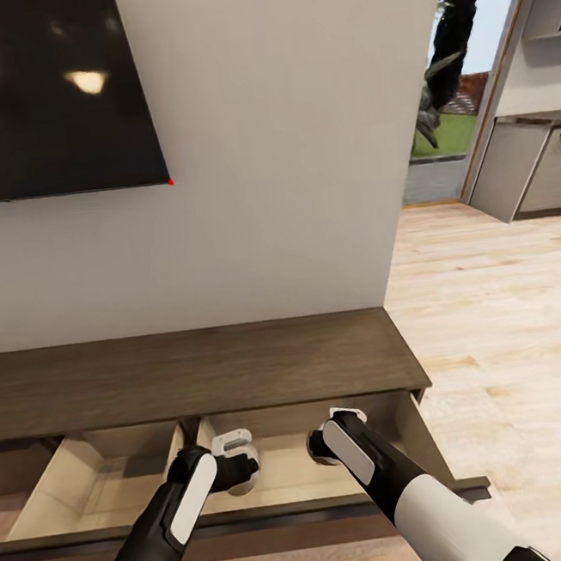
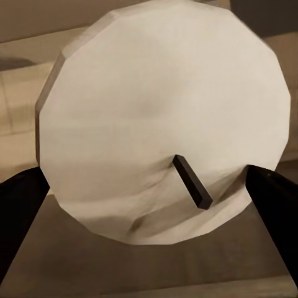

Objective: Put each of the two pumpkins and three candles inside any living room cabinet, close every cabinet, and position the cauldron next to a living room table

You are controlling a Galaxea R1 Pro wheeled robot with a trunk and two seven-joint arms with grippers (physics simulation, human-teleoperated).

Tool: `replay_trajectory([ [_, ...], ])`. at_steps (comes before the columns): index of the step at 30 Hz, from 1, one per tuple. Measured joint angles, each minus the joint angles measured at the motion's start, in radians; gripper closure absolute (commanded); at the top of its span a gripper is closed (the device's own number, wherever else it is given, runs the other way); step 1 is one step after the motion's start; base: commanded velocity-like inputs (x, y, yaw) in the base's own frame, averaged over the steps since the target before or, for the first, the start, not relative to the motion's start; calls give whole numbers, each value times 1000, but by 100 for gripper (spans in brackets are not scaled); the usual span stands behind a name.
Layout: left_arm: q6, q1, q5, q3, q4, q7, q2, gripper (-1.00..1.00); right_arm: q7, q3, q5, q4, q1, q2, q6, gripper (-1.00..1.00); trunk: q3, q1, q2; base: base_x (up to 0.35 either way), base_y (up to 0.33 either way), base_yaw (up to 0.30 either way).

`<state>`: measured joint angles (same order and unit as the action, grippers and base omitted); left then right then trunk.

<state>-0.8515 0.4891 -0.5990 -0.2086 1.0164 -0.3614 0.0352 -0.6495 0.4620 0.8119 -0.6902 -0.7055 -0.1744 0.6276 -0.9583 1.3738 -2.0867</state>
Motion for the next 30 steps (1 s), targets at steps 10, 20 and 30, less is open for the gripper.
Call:
replay_trajectory([
  [10,8,20,1,0,-39,1,1,100,1,1,0,0,0,0,-1,100,-19,23,-42,0,0,0],
  [20,11,20,3,0,-39,1,0,100,1,1,-1,0,0,0,-1,100,-19,23,-42,155,23,0],
  [30,8,20,3,0,-39,1,0,100,1,1,1,0,0,0,12,100,-25,31,-56,22,1,0],
])
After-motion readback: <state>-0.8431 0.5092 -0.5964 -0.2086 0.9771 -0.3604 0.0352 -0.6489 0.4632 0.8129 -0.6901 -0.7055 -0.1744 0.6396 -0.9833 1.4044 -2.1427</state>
